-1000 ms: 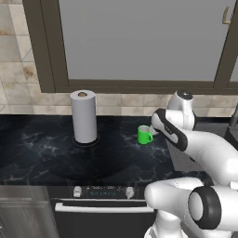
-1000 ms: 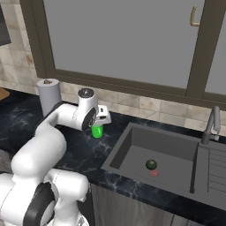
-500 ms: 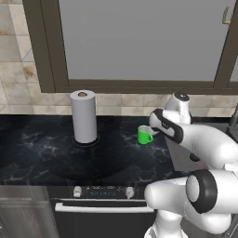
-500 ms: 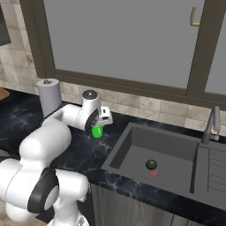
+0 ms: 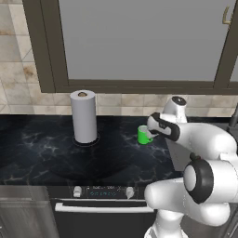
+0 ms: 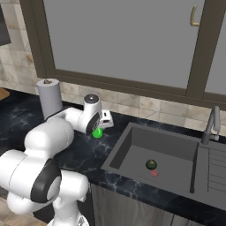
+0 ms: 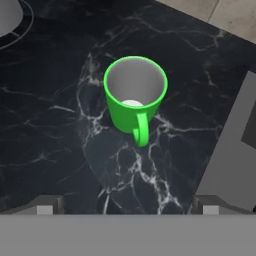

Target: Clear the mugs and bowl far away from the sink.

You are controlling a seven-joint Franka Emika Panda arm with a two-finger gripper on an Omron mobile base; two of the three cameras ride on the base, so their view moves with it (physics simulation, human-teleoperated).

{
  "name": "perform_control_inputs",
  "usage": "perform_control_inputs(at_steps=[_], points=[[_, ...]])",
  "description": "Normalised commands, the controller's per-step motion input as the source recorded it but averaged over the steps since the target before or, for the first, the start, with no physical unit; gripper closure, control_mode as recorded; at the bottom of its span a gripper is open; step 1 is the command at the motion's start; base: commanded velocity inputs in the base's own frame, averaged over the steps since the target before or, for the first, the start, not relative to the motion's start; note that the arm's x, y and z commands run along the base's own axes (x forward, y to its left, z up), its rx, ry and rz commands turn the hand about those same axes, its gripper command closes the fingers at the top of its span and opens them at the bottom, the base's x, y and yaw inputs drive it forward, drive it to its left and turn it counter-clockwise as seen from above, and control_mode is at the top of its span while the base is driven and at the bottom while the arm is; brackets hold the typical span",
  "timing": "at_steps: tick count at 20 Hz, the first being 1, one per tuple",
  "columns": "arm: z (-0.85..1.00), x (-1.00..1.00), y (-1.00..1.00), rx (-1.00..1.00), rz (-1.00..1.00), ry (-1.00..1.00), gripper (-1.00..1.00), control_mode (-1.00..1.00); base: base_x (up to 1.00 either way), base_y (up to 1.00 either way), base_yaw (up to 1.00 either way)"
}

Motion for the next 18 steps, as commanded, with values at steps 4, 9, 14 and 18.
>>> perform_control_inputs(at_steps=[4, 9, 14, 18], points=[[-0.13, 0.24, 0.0, 0.0, 0.0, 0.0, -1.0, -1.0, 0.0, 0.0, 0.0], [-0.1, 0.32, 0.0, 0.0, 0.01, 0.0, -1.0, -1.0, 0.0, 0.0, 0.0], [-0.13, 0.13, 0.0, 0.0, 0.01, 0.0, -1.0, -1.0, 0.0, 0.0, 0.0], [-0.25, 0.05, 0.0, 0.0, 0.01, 0.0, -1.0, -1.0, 0.0, 0.0, 0.0]])
